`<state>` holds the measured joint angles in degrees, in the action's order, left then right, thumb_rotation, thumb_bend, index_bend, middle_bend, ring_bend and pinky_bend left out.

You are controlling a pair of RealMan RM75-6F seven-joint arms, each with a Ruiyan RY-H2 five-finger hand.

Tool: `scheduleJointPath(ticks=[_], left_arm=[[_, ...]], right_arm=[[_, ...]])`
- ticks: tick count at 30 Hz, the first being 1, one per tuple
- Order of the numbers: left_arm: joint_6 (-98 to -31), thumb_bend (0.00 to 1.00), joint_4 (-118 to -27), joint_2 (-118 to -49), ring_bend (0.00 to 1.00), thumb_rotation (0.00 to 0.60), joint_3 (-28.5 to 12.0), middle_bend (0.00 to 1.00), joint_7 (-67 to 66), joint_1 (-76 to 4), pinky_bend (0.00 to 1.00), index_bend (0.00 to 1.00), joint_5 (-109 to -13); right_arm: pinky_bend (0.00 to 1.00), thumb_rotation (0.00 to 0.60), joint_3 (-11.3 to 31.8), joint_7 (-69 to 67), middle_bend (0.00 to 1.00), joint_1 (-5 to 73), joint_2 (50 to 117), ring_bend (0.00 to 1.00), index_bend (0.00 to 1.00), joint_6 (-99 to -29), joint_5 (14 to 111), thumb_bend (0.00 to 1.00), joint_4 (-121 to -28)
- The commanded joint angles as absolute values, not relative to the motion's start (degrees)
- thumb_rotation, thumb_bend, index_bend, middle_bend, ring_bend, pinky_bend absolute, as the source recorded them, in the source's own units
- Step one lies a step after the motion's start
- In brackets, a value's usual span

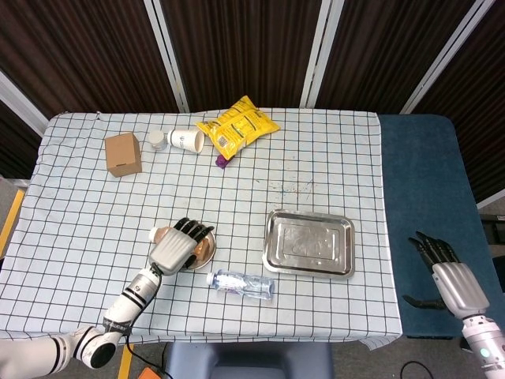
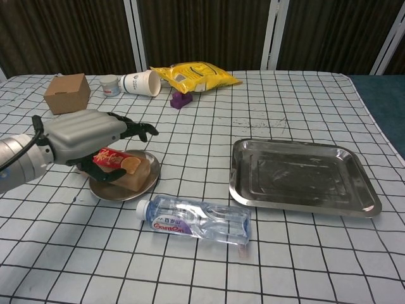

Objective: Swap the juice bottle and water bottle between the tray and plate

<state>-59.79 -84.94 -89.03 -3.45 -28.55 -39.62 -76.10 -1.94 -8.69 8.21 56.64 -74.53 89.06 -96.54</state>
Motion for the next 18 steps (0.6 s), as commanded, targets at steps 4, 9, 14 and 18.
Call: scheduleJointPath(ticks=[4,9,14,18], left_arm=[[-69.0,0.41,-92.41,-80.67,0.09,0.6,-1.36,0.15,-28.32,-34.04,0.13,0.04,-80.59],[-78.94,0.41,-95.01,-76.81,0.02,0.6,1.66,0.09,-26.74,-25.31,0.07,0.0,-80.26],[-88.44,0.41,-91.01,-75.92,0.0,0.6,4.27,0.08,-23.03,-17.62,0.06,0.0,-83.01],[-91.43,0.41,-87.14,-75.21,0.0,0.6,6.18,0.07,-18.08,-13.46,0.05,0.0,-84.68]], right_arm=[[0.05,0.6,-2.92,-10.85,0.0,9.56,59.28,0.0,0.0,-74.92,94.53,0.24,-95.74],[0.06,0.6,-2.75,0.32,0.04,11.68,62.82,0.0,0.01,-74.3,100.08,0.24,-100.04],[0.13,0.6,-0.14,14.19,0.13,14.37,69.7,0.0,0.08,-68.34,95.79,0.24,-107.63],[0.18,0.6,2.24,26.46,0.2,17.33,79.1,0.04,0.18,-62.86,88.78,0.24,-111.53]])
